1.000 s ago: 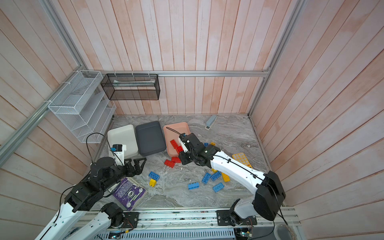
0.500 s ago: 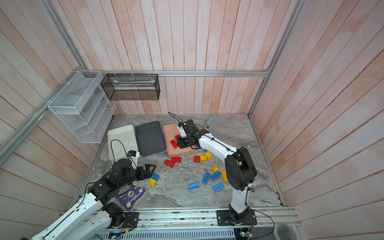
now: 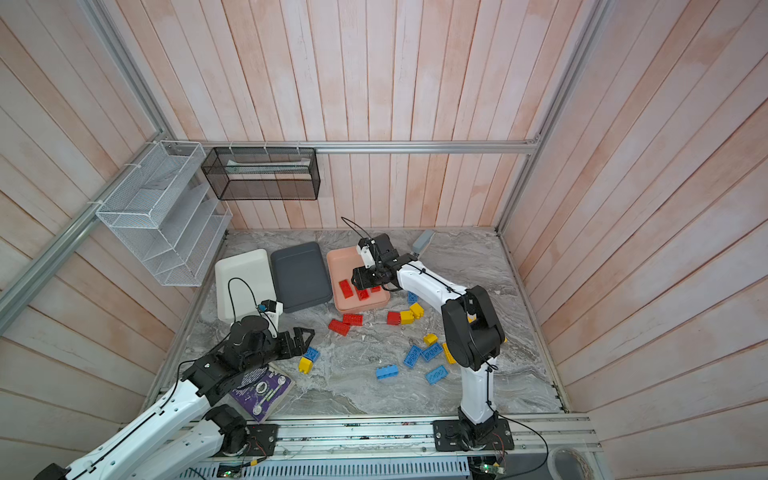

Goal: Sort the legos into containers by color
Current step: 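Carry the red brick over the pink tray and open the right gripper, then grasp a red brick by the pink tray with left gripper while right arm withdraws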

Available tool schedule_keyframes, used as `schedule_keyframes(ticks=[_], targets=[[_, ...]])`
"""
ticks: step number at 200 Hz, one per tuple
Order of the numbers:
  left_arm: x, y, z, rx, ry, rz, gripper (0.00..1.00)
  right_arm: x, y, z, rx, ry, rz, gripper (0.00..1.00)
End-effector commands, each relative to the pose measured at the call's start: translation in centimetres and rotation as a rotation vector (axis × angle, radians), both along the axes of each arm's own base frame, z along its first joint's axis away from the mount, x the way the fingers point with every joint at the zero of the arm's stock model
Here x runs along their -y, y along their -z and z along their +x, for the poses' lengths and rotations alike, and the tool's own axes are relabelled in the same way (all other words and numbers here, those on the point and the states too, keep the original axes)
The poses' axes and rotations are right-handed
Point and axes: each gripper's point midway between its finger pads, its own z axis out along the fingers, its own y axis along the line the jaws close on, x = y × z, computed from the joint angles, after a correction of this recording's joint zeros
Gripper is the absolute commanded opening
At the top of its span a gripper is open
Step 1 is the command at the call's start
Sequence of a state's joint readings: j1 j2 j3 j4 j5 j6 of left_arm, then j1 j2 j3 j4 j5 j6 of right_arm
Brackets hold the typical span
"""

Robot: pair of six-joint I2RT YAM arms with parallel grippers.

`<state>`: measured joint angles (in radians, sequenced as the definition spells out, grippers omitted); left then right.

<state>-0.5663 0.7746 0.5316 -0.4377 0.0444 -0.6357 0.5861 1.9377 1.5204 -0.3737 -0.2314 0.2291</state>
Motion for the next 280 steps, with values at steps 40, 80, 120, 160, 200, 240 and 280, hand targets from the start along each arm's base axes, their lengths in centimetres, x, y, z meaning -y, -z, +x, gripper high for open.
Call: schedule_keyframes(ticks=[40, 80, 120, 160, 200, 240, 280], targets=[[0.5, -2.8, 1.4, 0.015, 0.047, 0.12, 0.99, 2.4, -7.6, -1.9, 0.204, 0.057, 0.148, 0.67], [0.9, -3.2, 2.6, 0.004, 0.089, 0.209, 0.99, 4.9, -10.3, -6.2, 0.35, 0.076, 0.311, 0.74], [1.9, -0.8, 3.9, -0.05, 0.138, 0.309, 0.99, 7.9, -10.7, -9.9, 0.437, 0.13, 0.417, 0.83], [3.6, 0.3, 5.4, -0.055, 0.205, 0.388, 1.0, 11.1, -8.7, -12.3, 0.488, 0.224, 0.47, 0.85], [6.2, 2.9, 6.0, -0.08, 0.327, 0.43, 1.0, 12.7, -6.2, -13.6, 0.5, 0.296, 0.518, 1.0], [7.9, 5.2, 7.1, -0.12, 0.385, 0.488, 1.0, 13.6, -6.3, -13.9, 0.532, 0.342, 0.512, 1.0], [8.9, 7.2, 7.9, -0.123, 0.427, 0.516, 1.0, 14.9, -6.5, -14.2, 0.564, 0.404, 0.509, 1.0]])
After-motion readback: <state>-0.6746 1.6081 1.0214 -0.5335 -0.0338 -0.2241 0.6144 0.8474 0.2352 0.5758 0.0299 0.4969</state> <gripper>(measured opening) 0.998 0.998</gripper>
